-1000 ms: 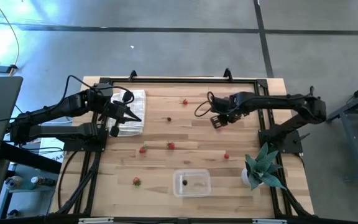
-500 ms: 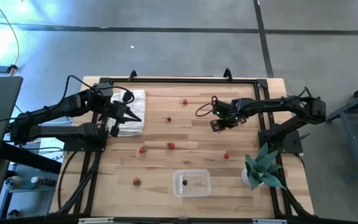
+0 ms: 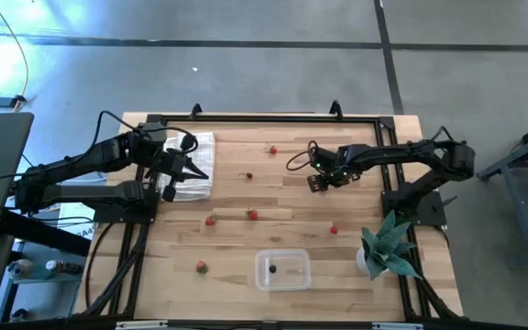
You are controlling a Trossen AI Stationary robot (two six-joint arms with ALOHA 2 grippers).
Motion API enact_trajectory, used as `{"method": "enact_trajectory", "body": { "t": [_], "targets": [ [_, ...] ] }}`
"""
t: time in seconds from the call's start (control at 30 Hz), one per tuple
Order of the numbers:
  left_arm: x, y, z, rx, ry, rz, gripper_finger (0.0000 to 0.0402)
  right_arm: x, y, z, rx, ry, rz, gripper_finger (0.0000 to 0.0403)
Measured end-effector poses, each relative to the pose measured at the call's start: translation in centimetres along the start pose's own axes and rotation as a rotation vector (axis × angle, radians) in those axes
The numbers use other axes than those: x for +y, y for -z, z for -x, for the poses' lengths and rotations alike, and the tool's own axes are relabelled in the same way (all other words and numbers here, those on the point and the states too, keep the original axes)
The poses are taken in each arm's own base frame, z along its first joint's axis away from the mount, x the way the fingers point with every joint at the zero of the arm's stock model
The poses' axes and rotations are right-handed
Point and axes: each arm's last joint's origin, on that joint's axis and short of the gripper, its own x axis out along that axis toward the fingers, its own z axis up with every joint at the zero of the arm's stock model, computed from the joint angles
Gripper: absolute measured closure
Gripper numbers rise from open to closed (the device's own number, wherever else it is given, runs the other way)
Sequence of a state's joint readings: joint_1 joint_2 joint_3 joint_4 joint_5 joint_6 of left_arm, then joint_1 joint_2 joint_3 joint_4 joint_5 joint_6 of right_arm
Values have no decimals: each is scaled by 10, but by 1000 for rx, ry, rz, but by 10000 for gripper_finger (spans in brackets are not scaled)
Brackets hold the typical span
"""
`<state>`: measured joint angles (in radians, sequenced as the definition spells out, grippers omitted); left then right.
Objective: Pick and placing Produce into tupperware
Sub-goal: Put the pink peach into the transparent bin
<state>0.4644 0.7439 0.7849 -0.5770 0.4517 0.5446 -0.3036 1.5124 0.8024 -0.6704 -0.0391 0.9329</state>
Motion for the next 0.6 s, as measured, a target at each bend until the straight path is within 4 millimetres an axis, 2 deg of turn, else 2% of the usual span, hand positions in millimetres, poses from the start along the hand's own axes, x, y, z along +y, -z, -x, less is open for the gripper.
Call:
{"method": "enact_trajectory", "body": {
  "t": [0.2,0.6],
  "targets": [
    [0,0,0,0,0,0,401,0,-2,-18,55,36,32,196],
    [0,0,0,0,0,0,401,2,-6,-21,22,38,2,196]
  ]
}}
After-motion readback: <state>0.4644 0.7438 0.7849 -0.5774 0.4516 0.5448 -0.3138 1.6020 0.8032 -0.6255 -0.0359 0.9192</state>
